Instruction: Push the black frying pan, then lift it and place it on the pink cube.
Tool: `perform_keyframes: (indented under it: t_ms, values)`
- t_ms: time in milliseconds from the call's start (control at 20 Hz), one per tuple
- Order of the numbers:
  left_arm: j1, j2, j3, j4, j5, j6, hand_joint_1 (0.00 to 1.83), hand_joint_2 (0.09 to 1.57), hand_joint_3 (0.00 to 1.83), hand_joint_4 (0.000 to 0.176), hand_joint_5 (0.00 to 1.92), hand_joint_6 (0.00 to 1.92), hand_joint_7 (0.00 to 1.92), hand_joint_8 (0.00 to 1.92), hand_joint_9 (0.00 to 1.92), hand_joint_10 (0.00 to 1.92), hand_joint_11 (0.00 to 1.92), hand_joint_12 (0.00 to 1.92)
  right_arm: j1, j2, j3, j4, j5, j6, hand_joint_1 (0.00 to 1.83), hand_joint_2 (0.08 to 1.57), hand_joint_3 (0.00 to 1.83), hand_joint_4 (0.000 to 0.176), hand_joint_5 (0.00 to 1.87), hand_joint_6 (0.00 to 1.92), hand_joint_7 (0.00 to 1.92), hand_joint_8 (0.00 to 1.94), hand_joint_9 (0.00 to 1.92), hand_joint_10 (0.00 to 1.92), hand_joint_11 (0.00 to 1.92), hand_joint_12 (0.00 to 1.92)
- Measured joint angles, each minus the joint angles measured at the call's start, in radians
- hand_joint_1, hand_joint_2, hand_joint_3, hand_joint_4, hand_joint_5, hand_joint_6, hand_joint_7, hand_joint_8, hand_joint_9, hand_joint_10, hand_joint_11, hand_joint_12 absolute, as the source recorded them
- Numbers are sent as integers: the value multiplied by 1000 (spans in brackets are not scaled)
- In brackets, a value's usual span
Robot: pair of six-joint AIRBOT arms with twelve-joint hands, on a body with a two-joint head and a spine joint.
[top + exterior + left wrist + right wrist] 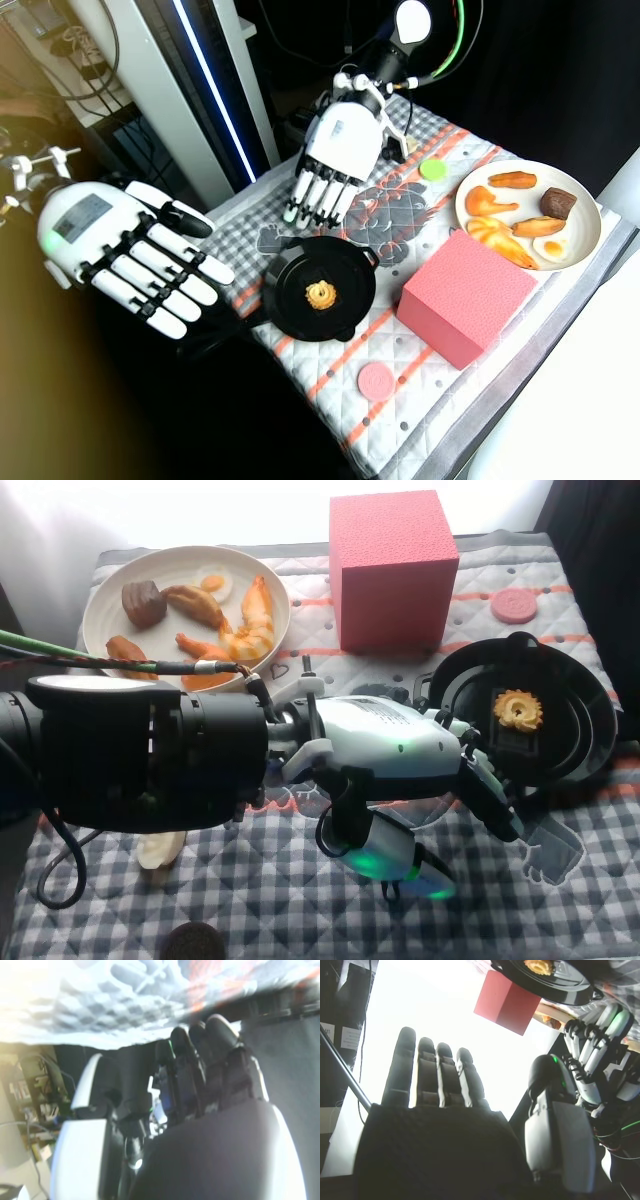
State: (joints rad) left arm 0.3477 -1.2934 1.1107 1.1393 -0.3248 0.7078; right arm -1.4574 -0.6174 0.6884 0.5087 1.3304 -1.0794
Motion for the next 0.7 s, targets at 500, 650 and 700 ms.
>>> perform_keyframes:
  t_ms: [500, 650, 700]
  values:
    - [23, 105, -30, -23, -60, -85, 667, 1284, 1, 50, 484, 23, 402, 6, 248, 214, 0, 642, 0, -2, 0, 0, -1, 2, 285, 1236, 0, 40, 0, 0, 0, 0, 0, 0, 0, 390]
    - [23, 177, -40, -109, -102, -85, 814, 1305, 13, 0, 536, 20, 401, 5, 286, 64, 0, 649, 0, -8, 15, 9, -26, 2, 483, 1216, 0, 0, 0, 0, 0, 0, 4, 1, 0, 476]
    - [23, 205, -39, -137, -103, -85, 709, 1389, 40, 0, 485, 10, 398, 4, 289, 47, 0, 574, 0, -8, 21, 21, -47, 2, 577, 1213, 0, 0, 0, 0, 0, 0, 26, 8, 0, 583]
